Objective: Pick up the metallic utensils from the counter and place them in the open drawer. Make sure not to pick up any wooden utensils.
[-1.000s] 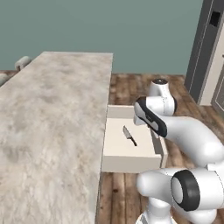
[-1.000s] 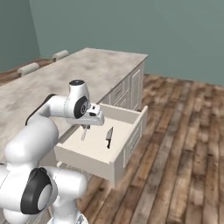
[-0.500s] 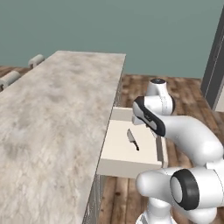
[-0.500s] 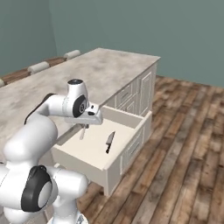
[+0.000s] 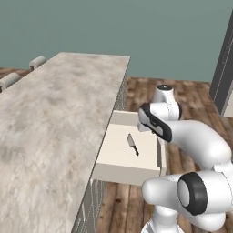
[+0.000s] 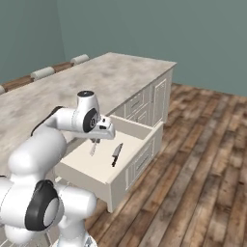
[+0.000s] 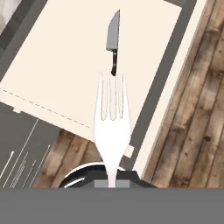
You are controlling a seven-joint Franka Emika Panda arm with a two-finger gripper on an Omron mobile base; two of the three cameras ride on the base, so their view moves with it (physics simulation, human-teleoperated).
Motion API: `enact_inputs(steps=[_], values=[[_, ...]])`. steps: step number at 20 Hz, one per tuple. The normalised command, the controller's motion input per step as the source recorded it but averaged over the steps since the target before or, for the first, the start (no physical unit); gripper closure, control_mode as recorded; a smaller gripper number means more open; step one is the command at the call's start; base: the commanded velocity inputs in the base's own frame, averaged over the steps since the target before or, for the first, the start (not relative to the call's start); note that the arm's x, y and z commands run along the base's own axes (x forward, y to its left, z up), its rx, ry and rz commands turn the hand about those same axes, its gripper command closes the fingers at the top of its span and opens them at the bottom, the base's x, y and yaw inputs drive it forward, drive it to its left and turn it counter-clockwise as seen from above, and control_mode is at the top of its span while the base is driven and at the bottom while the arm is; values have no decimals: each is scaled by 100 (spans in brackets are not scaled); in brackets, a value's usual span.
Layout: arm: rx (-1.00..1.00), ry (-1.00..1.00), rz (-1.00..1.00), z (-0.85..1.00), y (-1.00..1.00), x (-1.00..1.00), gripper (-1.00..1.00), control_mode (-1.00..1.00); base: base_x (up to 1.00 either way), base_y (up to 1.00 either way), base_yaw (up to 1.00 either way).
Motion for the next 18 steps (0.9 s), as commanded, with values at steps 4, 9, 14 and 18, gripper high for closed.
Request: enact_inputs(steps=[4, 9, 14, 18], values=[[0, 0, 0, -18, 0, 49, 100, -100, 0, 0, 0], [0, 0, 0, -14, 0, 47, 100, -100, 0, 0, 0], [0, 0, 0, -9, -2, 35, 100, -100, 0, 0, 0], [0, 0, 0, -16, -14, 31, 100, -100, 0, 0, 0]])
